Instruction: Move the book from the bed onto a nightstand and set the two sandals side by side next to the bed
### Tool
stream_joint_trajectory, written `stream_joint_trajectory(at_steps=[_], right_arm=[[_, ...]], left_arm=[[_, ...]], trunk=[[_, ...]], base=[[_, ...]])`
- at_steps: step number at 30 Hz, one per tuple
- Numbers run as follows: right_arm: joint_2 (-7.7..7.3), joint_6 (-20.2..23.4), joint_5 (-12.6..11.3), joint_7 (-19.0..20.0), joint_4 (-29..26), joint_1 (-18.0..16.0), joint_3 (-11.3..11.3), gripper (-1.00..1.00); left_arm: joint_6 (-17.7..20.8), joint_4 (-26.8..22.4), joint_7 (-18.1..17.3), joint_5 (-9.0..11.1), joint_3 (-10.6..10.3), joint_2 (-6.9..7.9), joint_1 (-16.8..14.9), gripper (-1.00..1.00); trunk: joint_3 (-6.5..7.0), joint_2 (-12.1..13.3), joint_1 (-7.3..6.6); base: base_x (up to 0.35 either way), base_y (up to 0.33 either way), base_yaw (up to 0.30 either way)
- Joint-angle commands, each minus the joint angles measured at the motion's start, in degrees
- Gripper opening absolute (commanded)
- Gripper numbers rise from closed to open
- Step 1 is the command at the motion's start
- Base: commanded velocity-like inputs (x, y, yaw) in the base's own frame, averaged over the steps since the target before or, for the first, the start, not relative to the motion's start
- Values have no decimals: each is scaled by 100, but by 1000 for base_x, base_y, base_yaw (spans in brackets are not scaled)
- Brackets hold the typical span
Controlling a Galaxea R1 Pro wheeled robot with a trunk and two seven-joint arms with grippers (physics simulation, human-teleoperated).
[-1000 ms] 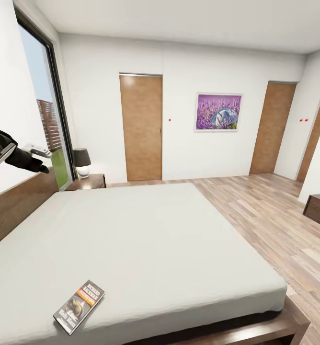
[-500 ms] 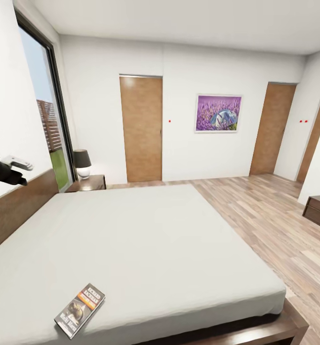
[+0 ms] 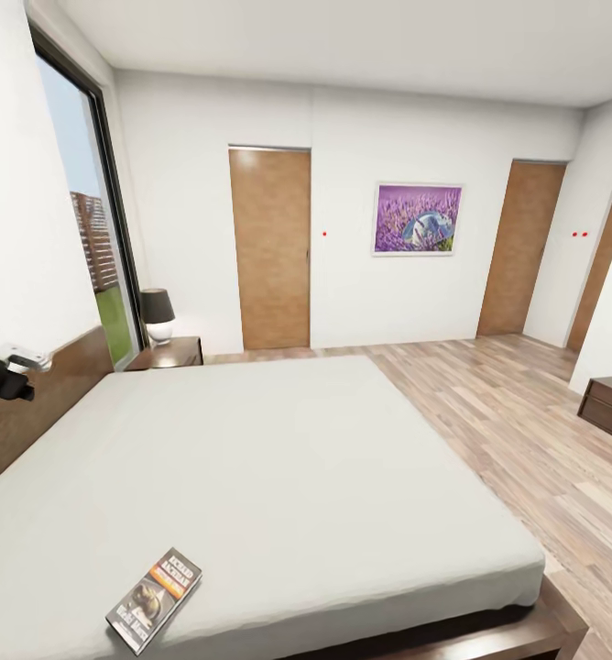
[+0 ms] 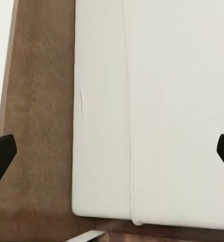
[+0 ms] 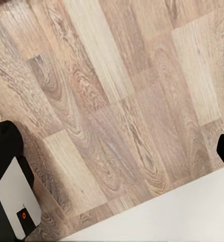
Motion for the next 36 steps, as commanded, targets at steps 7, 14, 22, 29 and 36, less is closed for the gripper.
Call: stream_joint_trajectory(at_steps=[7, 14, 22, 29, 36], right_arm=[[45, 0, 66, -13, 51, -9, -28, 100], [89, -29, 65, -273, 248, -9, -24, 100], [181, -38, 67, -413, 317, -8, -6, 100], [208, -39, 68, -456, 329, -9, 0, 100], [280, -45, 62, -697, 371, -9, 9, 100]], left_arm=[[38, 9, 5, 58, -45, 63, 351, 100], [42, 248, 19, 55, -51, 94, 516, 100], [42, 561, 116, 50, -55, 111, 675, 100], [36, 642, 217, 56, -49, 116, 1147, 100], [14, 695, 334, 61, -47, 182, 1702, 100]], trunk=[[119, 277, -154], [245, 558, -308], [388, 879, -484], [514, 1160, -638], [640, 1441, -791]], base=[[0, 0, 0], [0, 0, 0], [0, 0, 0], [0, 0, 0], [0, 0, 0]])
